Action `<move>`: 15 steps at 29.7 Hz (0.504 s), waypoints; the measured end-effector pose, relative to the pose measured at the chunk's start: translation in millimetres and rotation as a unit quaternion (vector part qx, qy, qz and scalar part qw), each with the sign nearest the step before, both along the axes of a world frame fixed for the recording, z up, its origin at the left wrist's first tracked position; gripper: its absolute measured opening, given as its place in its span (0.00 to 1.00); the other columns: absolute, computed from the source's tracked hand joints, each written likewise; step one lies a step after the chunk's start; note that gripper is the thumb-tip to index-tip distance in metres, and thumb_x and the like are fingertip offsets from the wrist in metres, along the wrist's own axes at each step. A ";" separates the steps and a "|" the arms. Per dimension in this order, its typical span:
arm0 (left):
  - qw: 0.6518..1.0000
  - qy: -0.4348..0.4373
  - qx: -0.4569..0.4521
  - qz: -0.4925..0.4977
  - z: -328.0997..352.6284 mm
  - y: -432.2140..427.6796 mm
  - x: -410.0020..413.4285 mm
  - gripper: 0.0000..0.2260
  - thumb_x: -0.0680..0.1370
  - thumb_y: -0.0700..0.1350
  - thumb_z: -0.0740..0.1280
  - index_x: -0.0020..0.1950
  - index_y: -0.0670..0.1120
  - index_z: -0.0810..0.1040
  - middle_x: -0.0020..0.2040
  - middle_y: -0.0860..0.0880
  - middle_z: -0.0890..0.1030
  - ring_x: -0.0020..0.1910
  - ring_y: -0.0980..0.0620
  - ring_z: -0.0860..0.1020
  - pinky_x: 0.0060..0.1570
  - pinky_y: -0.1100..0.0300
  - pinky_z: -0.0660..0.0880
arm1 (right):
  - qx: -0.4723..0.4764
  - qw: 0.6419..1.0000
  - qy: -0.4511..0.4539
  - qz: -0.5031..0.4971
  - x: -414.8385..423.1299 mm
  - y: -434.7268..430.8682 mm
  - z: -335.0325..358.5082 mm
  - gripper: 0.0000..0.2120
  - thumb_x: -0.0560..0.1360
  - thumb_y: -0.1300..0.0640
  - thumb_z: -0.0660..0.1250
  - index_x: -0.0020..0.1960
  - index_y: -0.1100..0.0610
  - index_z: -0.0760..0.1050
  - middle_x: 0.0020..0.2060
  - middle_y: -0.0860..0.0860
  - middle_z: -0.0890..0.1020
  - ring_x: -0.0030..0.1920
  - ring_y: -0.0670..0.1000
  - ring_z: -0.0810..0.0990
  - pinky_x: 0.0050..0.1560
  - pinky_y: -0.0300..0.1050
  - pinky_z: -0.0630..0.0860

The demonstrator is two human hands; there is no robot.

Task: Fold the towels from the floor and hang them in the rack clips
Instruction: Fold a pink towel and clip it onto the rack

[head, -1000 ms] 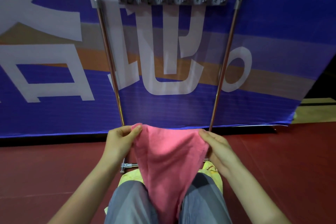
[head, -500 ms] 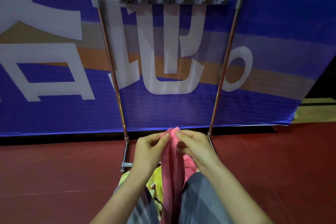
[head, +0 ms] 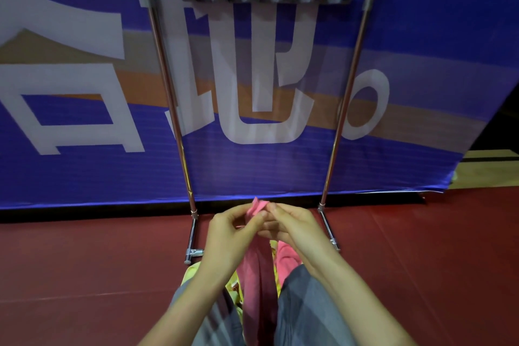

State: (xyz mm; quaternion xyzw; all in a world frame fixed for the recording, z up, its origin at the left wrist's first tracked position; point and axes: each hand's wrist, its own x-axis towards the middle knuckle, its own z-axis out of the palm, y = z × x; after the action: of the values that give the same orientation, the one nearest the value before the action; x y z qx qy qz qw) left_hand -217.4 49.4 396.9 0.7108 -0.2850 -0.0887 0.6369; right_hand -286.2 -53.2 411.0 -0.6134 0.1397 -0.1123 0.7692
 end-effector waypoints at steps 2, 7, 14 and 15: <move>1.000 -0.024 0.013 0.002 -1.0 1.3 1.7 0.10 0.70 0.41 0.71 0.40 0.58 0.80 0.33 0.61 0.83 0.38 0.60 0.81 0.42 0.65 0.76 | 0.005 1.000 0.000 0.008 -1.3 0.8 0.0 0.13 0.78 0.59 0.56 0.43 0.56 0.79 0.31 0.46 0.83 0.35 0.44 0.79 0.43 0.36 0.79; 0.995 -0.085 0.044 0.000 2.6 9.7 11.1 0.14 0.76 0.40 0.64 0.39 0.58 0.79 0.34 0.65 0.82 0.37 0.67 0.78 0.41 0.72 0.72 | -0.040 0.999 -0.010 0.014 -3.9 0.9 -1.4 0.10 0.77 0.64 0.57 0.46 0.54 0.76 0.36 0.49 0.81 0.33 0.41 0.80 0.40 0.33 0.77; 0.970 -0.195 0.123 -0.074 17.3 15.2 18.0 0.13 0.74 0.50 0.56 0.44 0.46 0.77 0.35 0.58 0.76 0.37 0.68 0.73 0.39 0.70 0.67 | -0.223 0.970 -0.081 -0.056 -2.1 -11.0 -6.7 0.16 0.68 0.70 0.69 0.41 0.48 0.76 0.38 0.48 0.75 0.37 0.37 0.76 0.42 0.28 0.72; 0.968 -0.203 0.129 -0.077 18.2 16.7 19.2 0.14 0.74 0.51 0.55 0.45 0.44 0.77 0.36 0.58 0.76 0.37 0.68 0.73 0.40 0.71 0.67 | -0.260 0.961 -0.084 -0.050 -1.0 -11.2 -6.9 0.15 0.67 0.68 0.71 0.40 0.47 0.76 0.39 0.47 0.75 0.39 0.37 0.76 0.44 0.28 0.71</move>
State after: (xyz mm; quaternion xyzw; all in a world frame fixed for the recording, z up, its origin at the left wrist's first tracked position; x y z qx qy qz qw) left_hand -198.2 66.0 415.1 0.7661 -0.4482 -0.0276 0.4599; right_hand -287.2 -64.4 404.1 -0.7726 0.0709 -0.2340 0.5859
